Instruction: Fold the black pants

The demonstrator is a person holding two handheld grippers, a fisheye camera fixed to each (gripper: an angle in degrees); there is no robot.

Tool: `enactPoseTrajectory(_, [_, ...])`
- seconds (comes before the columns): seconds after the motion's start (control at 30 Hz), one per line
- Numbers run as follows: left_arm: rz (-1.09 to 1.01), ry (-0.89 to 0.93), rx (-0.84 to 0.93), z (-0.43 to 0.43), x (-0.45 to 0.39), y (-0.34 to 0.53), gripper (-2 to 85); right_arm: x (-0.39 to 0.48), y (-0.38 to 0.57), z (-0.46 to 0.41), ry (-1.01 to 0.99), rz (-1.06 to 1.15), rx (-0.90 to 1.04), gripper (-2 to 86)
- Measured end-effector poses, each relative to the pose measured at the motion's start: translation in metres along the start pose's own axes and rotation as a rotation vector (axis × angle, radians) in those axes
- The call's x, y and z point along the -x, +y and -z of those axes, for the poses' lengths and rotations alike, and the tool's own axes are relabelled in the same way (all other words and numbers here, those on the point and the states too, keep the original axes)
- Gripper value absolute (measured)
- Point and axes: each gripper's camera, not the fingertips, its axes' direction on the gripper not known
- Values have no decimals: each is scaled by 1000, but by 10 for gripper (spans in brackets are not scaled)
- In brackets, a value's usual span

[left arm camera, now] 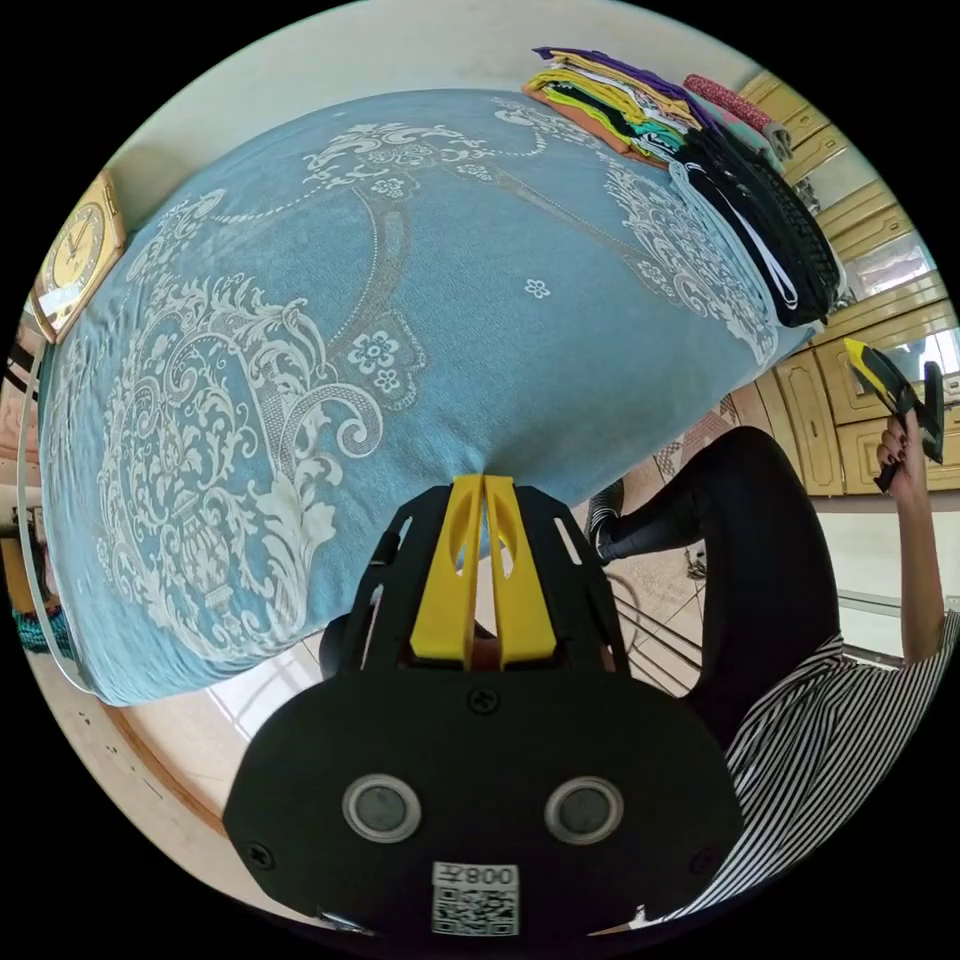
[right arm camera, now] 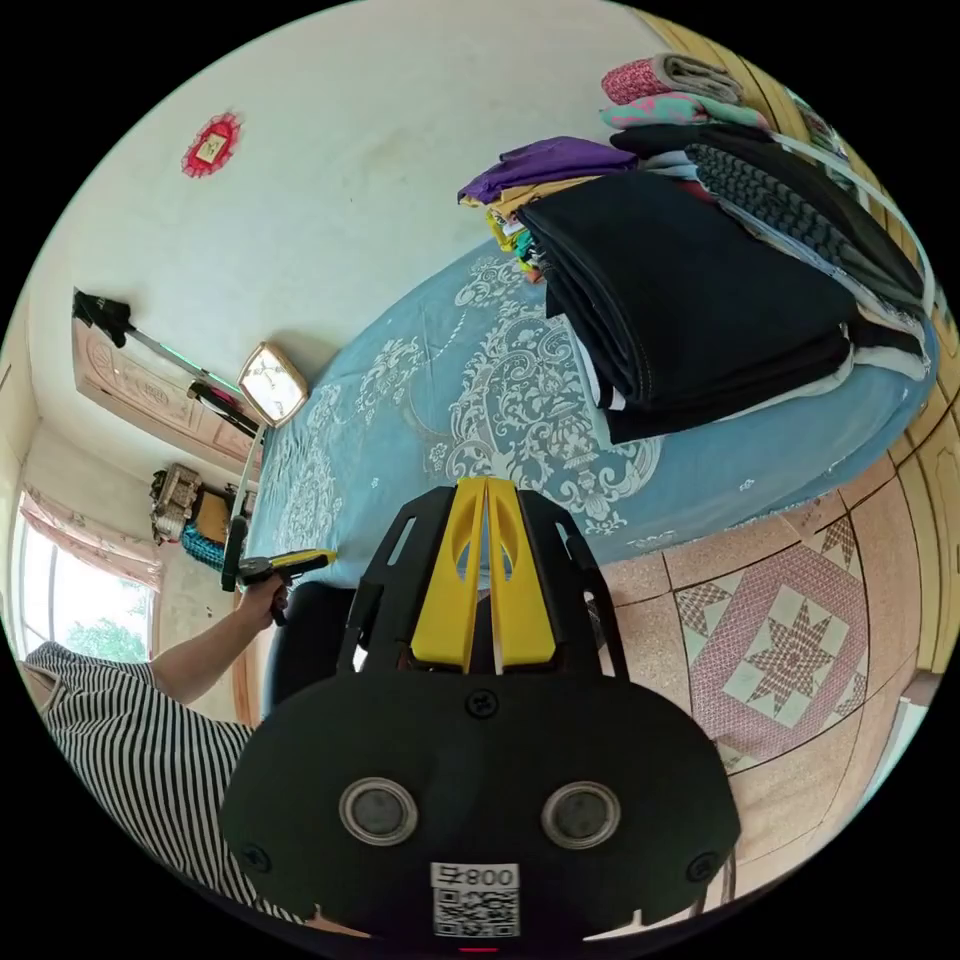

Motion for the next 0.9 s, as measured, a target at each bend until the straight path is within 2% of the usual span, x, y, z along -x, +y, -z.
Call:
enactPoseTrajectory(0.33, [7, 12, 39, -42, -4, 7, 2, 124, -99, -107, 84, 273, 159, 0])
enactPoseTrajectory(0.53, [-28, -42, 64, -66, -20, -2, 2, 175, -158, -192, 106, 337, 325, 0])
enactPoseTrajectory(0.7, [37, -50, 195, -88, -30, -31, 2, 203, -183, -247, 193, 398, 492, 0])
enactPoseTrajectory(0.9, [-1, -157, 376, -122, -59, -76, 2, 236, -212, -277, 267, 450, 513, 1])
